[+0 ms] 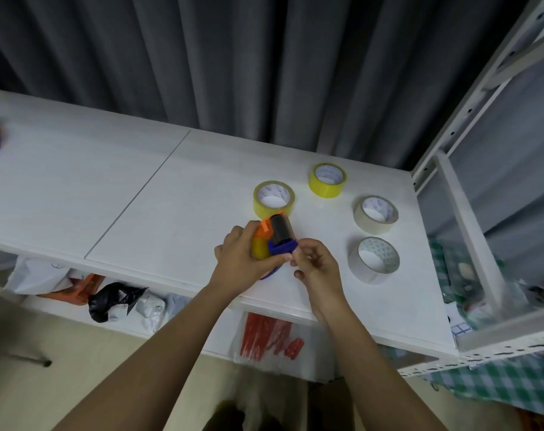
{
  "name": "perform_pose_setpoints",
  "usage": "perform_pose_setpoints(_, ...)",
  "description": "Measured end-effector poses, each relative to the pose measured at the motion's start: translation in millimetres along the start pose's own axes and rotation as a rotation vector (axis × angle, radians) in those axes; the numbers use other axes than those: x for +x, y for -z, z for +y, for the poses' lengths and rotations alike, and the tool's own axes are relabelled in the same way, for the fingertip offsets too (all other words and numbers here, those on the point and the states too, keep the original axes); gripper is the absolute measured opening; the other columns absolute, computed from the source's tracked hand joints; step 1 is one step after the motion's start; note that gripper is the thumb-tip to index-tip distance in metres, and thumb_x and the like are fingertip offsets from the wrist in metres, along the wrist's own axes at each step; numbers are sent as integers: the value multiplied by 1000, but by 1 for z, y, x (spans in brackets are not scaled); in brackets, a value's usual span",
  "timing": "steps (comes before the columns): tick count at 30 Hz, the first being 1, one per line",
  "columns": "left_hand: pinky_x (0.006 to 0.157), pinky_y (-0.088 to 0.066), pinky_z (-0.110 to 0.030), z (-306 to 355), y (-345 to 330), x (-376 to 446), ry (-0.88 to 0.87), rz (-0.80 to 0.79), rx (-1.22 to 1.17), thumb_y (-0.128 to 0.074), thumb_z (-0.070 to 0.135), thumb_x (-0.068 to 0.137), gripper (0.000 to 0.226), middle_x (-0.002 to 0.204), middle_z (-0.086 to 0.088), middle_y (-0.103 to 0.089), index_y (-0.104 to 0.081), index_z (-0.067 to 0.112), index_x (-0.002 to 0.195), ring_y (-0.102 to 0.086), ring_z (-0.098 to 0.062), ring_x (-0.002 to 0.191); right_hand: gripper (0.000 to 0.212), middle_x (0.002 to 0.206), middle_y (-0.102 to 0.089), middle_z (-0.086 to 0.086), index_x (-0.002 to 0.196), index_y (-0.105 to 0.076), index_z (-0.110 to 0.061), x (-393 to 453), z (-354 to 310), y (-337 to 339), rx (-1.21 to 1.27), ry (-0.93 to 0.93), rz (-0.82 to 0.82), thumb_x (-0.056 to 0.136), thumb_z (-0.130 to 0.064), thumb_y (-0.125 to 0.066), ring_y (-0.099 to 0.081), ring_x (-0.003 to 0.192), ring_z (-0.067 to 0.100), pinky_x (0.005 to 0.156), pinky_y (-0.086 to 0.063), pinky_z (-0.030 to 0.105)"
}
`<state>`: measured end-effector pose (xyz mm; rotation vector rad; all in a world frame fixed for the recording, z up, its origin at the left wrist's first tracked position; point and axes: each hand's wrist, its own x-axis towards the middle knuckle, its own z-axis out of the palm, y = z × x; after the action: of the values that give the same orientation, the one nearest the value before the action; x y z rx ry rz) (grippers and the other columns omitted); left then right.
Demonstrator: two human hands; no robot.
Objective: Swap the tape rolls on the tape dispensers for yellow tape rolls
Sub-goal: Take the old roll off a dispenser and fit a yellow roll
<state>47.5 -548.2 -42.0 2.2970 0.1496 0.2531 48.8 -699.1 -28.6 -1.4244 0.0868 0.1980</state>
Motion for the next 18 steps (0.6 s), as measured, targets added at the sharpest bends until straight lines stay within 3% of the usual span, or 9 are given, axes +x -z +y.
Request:
perform_pose_setpoints(4,81,-28,-35,1,0,2,13,0,3,-67,69,63,65,98,7,-45,-42,34,112,-45,-17,98,17,81,-66,-4,84,-66,-25,0,2,1,5,50,72,90,-10,-60,-59,72,7,66,-45,23)
perform_pose_setpoints(9,80,-29,-35,2,-3,6,61,-11,63,-66,68,65,70,98,5,-42,-40,30,117,-40,-15,94,37,82,-68,-8,84,-67,-27,3,-1,-5,0,187,71,91,3,-47,-60,77,9,67,-49,22)
perform_pose_setpoints(12,82,-26,-34,4,7,7,113,-153,42,-68,55,68,67,103,3,-39,-33,34,120,-40,-19,100,40,90,-68,-4,89,-66,-25,6,-1,-8,-32,234,87,90,7,-42,-60,87,14,79,-49,27)
perform_pose_setpoints(15,89,-32,-36,8,24,2,209,-319,-49,-56,46,61,72,112,0,-37,-26,38,126,-40,-24,109,38,105,-67,7,100,-66,-17,2,-2,-13,0,220,58,89,10,-41,-60,102,21,91,-47,34)
perform_pose_setpoints(18,97,-39,-39,0,48,-5,211,-398,-190,-64,37,73,67,120,-3,-38,-28,38,130,-42,-24,113,37,112,-68,8,112,-65,-9,-2,-2,-24,24,169,17,88,9,-43,-61,106,22,93,-49,32)
